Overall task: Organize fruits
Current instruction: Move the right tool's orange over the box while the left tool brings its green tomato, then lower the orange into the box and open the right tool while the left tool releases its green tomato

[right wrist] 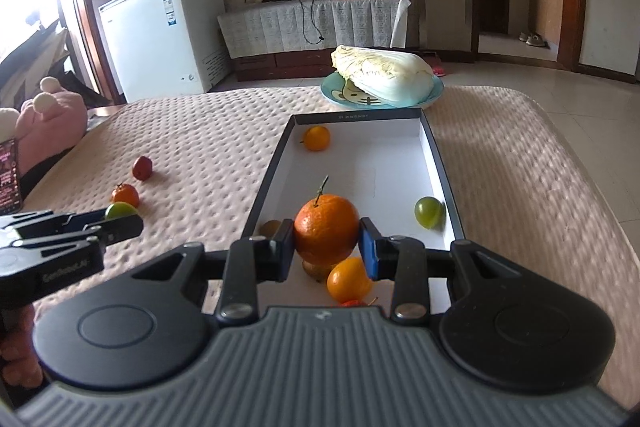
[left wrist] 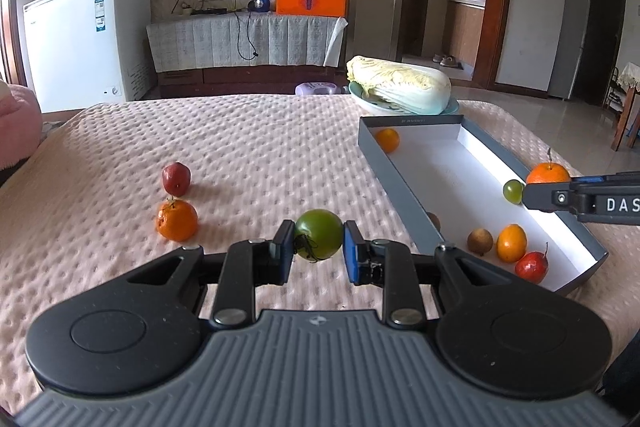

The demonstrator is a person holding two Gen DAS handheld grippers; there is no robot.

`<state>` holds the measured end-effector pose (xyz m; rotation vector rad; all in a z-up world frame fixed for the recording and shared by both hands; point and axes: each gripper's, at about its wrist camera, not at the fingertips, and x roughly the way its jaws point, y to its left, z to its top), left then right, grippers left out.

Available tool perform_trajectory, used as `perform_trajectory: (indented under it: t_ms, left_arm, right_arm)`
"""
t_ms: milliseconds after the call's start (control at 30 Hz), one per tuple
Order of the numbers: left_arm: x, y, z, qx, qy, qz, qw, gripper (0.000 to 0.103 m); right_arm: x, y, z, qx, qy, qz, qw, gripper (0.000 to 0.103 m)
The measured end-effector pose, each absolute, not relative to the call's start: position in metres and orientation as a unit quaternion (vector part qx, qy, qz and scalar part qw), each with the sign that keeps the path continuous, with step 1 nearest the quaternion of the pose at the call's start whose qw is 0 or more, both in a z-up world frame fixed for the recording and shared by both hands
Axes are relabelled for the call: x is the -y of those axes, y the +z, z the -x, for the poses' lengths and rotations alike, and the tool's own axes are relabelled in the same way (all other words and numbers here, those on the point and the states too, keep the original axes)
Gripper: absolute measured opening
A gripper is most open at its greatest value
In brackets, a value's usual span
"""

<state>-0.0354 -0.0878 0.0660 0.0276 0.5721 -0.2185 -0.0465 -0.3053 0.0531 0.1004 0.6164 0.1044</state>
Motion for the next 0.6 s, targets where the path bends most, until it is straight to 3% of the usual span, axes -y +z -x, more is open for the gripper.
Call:
perform_trajectory:
  t_ms: [600]
  left_arm:
    - [0.154, 0.102, -0.001, -0.257, -0.167, -0.012, 0.952, 0.03]
  right_arm:
    - [0.306, 0.043, 0.034, -0.332, 0.021, -0.056, 0.942, 0.037]
